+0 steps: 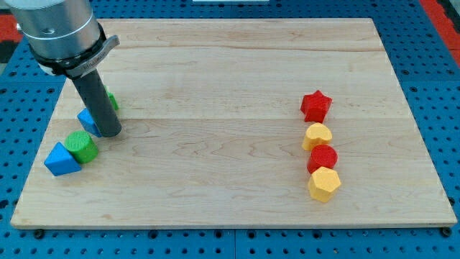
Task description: Separate green star and blue cube from green circle
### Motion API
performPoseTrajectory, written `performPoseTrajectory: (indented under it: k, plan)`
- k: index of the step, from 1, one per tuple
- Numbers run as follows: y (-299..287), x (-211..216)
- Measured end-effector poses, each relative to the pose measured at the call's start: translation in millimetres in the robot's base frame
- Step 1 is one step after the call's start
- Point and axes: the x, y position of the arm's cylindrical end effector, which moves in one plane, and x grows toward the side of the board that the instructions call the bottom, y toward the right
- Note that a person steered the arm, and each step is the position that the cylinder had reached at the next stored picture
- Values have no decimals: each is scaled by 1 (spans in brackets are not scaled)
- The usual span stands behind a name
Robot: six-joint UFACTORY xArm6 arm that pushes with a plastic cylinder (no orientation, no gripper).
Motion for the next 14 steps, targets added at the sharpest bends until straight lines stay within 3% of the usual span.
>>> performPoseTrajectory:
  k: [6,8,11,12,13,14]
  plan:
    - [-21,42]
    - [-55,0]
    - [-16,-104]
    - [19,-117]
    - [57,-99]
    - [40,-86]
